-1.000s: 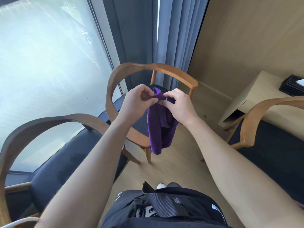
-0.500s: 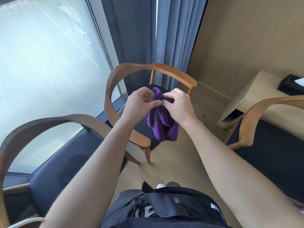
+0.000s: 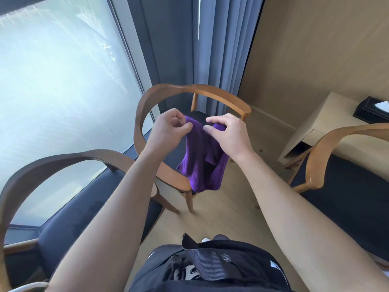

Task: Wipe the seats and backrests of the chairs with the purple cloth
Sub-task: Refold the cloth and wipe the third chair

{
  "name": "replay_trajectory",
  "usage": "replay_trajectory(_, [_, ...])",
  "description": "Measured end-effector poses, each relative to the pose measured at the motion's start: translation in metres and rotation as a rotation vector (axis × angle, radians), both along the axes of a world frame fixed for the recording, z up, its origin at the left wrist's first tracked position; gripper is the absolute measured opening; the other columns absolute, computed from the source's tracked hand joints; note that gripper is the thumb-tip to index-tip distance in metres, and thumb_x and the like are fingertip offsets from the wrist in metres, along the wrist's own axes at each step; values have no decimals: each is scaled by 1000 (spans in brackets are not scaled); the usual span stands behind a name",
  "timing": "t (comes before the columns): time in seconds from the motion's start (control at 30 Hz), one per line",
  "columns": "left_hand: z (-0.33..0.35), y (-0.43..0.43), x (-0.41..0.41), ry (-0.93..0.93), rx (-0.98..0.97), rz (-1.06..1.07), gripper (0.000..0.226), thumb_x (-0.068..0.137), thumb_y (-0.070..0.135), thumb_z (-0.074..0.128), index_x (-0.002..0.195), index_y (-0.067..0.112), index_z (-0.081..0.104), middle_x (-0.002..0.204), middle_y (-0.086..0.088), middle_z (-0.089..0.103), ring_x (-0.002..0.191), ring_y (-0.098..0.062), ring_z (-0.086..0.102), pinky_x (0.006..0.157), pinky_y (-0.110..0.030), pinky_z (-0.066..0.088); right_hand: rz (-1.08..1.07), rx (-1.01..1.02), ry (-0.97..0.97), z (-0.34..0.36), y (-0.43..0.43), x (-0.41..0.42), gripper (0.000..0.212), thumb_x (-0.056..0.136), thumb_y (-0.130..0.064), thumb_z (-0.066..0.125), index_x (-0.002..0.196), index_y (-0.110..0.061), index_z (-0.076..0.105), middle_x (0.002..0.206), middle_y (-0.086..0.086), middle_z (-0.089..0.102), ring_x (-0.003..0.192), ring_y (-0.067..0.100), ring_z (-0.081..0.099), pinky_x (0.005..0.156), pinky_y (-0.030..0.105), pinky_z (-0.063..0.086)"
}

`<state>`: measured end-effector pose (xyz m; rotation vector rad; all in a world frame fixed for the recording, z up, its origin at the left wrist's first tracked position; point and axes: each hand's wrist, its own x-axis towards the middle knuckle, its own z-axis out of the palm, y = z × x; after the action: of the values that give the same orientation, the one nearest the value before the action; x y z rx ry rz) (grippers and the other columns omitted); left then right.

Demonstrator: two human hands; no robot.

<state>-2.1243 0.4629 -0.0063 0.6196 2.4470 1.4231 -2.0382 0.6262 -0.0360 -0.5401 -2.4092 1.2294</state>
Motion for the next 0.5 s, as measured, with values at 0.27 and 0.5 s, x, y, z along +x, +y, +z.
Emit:
replay_trajectory(0.27, [2, -30, -27, 96, -214, 197, 15, 91, 14, 64, 98, 27, 66, 83, -3, 69, 74, -11, 60, 64, -26, 42, -66, 105, -83, 12, 35, 6, 40, 91, -13, 68, 131, -15, 64, 127, 3, 60, 113, 13, 57, 89, 3, 35])
replay_trajectory(0.5, [7, -42, -39, 59, -193, 231, 30, 96, 10, 50, 110, 19, 75, 107, -7, 69, 98, -24, 63, 91, -36, 51, 16, 218, -285, 11, 48, 7, 58, 87, -19, 75, 139, -12, 53, 127, 4, 45, 111, 17, 53, 89, 22, 48])
